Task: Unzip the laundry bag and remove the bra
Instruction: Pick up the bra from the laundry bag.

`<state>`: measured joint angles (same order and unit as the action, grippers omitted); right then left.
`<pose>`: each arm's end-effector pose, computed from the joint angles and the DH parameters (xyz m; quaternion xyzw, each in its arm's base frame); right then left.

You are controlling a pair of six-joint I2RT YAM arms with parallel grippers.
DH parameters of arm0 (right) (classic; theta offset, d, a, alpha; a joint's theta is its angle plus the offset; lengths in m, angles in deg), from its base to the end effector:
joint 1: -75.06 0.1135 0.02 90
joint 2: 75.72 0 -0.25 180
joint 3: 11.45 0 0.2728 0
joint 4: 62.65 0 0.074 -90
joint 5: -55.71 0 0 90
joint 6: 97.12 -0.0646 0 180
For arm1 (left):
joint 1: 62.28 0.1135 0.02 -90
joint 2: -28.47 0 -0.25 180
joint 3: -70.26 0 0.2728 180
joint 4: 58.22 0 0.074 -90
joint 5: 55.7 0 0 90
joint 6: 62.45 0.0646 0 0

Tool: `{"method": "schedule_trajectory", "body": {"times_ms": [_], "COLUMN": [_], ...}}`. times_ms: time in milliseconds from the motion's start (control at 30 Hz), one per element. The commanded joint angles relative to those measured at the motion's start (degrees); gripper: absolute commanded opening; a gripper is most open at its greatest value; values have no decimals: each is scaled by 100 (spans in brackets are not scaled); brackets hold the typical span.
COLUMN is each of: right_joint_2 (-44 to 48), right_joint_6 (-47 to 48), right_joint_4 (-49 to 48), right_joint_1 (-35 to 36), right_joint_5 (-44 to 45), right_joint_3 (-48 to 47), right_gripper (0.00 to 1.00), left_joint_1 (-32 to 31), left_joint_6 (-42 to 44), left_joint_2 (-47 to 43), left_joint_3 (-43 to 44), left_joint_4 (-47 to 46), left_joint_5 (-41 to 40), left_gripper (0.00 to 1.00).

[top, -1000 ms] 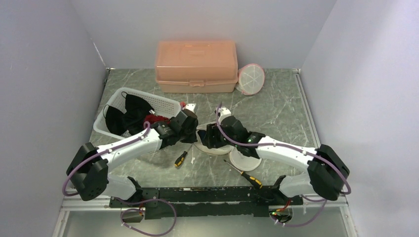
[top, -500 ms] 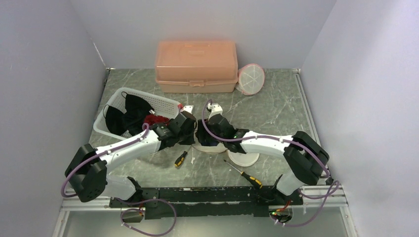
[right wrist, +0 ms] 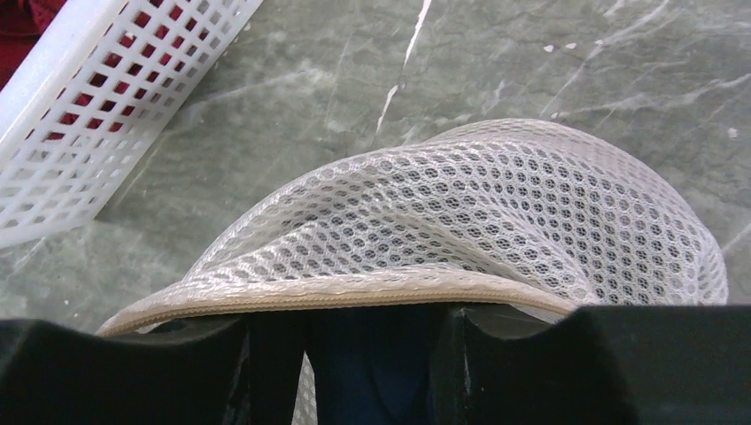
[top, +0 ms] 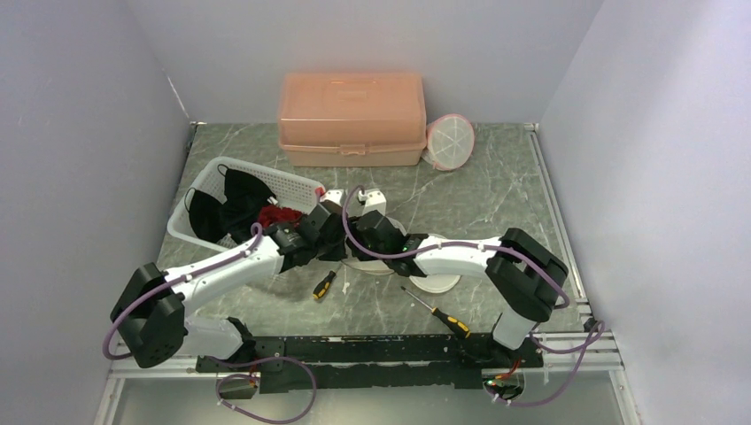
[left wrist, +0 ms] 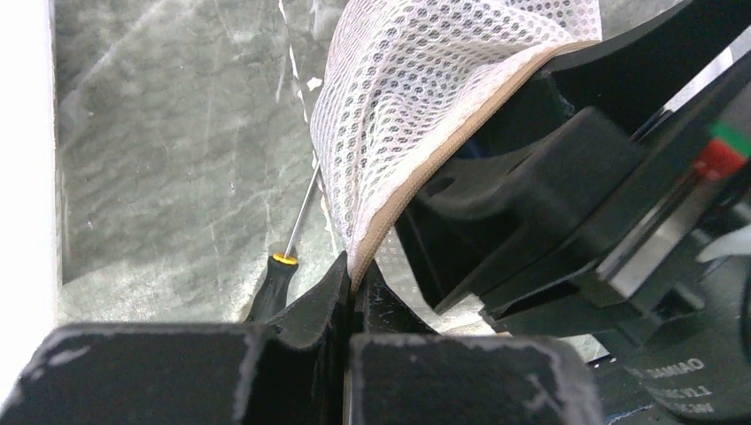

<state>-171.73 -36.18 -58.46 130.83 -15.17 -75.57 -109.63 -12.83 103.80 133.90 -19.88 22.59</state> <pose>0.2352 0.3080 0.1385 -0.1298 0.8726 0.1923 0.4299 0.2210 -0.2206 0.1949 0.0220 0.9353 -0.1665 0.3116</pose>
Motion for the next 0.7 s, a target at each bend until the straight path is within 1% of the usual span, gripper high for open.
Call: {"method": "schedule_trajectory", "body": {"times_ms": [0, 67, 167, 333, 367, 500, 667], "right_joint_2": [-2, -69, -17, 310, 405, 828, 1496], "right_joint_6": [87, 90, 74, 134, 163, 359, 953], "right_joint_4": [-96, 21, -7, 7, 15, 4, -87], "right_joint_1": [20, 25, 21, 26, 23, 18, 12], "right_joint_5": [530, 594, 614, 579, 558, 109, -792], "right_joint_3": [-193, -267, -216, -60, -15, 215, 612], "right_gripper": [45, 35, 23, 3, 0, 0, 0], "left_joint_1": [-28, -27, -28, -28, -27, -26, -23], "left_joint_6": [-152, -166, -177, -208, -217, -242, -314], "left_joint_2": [-201, -220, -262, -270, -258, -214, -131], "left_joint_3": [-87, -100, -117, -121, -107, -28, 145], "left_joint_4": [34, 28, 38, 56, 56, 82, 63], "left_joint_5": [-50, -41, -48, -49, -53, -75, -100], "left_gripper": [3, 3, 3, 3, 3, 3, 3]}}
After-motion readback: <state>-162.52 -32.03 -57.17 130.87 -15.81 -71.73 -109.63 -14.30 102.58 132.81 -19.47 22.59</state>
